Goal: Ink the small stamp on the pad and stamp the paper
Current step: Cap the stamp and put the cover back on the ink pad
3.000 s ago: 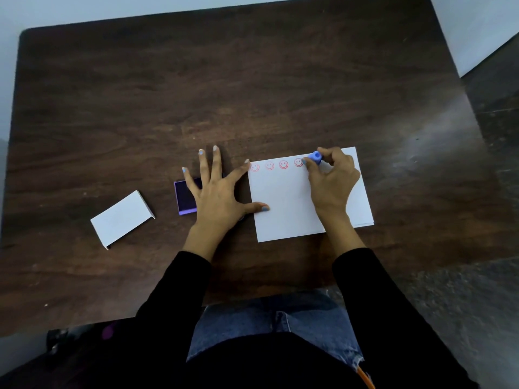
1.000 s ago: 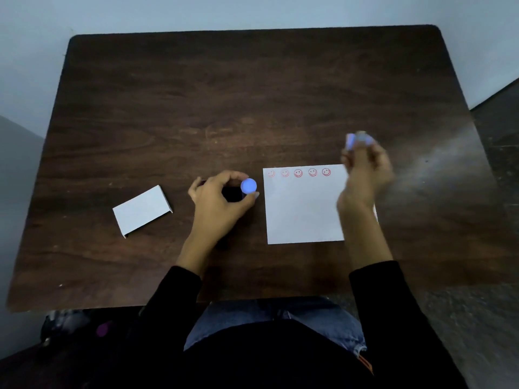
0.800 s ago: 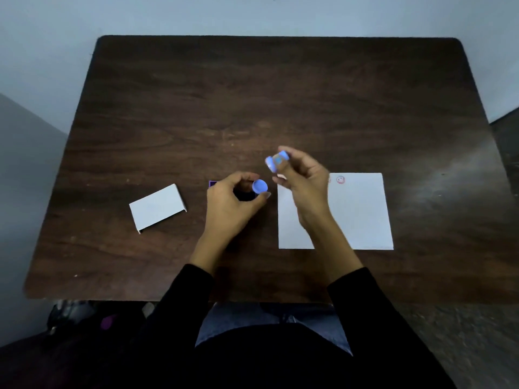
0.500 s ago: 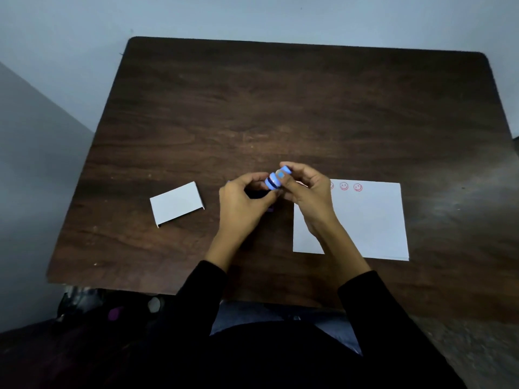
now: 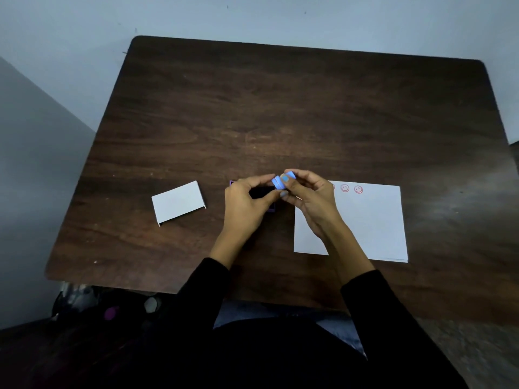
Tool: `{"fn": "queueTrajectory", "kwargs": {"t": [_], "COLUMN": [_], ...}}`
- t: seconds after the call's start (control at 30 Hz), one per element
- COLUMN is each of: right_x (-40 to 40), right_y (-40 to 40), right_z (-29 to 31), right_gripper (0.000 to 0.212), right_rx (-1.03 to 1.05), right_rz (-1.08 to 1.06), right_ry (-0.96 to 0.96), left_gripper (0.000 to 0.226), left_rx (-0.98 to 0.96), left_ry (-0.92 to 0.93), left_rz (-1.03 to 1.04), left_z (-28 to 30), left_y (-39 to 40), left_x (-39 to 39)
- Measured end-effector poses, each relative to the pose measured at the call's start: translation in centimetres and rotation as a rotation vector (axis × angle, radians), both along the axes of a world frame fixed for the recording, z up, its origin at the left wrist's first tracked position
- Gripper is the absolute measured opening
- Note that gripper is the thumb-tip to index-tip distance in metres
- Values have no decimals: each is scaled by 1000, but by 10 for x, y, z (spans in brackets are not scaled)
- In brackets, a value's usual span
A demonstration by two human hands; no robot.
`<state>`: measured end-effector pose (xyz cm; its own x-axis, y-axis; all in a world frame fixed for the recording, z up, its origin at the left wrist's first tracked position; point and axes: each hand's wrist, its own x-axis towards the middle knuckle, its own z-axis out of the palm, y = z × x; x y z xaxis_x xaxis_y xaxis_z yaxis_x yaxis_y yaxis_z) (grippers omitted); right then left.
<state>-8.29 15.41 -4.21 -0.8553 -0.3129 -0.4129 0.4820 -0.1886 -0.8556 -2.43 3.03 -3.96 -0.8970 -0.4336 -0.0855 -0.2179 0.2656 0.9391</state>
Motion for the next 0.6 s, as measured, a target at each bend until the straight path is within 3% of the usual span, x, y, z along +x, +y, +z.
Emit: {"fn": "queueTrajectory", "kwargs": {"t": [0.37,0.47,0.6], "right_x": [-7,-9,-15], "right_y": [1,4,10], "right_z": [-1,-1,-1], "right_gripper": [19,24,24], "right_rx": [34,93,-6], "right_rz": [9,84,191], "right_ry": [-40,-32,-51], "left_gripper": [29,27,29], "left_rx": [-152,-189,-134], "left_ry": [2,-69,-96], "left_rz": [-69,-79,-49], "left_z": [4,1,-1], "left_y": [2,-1,-6], "left_x": [-1,-1,-3]}}
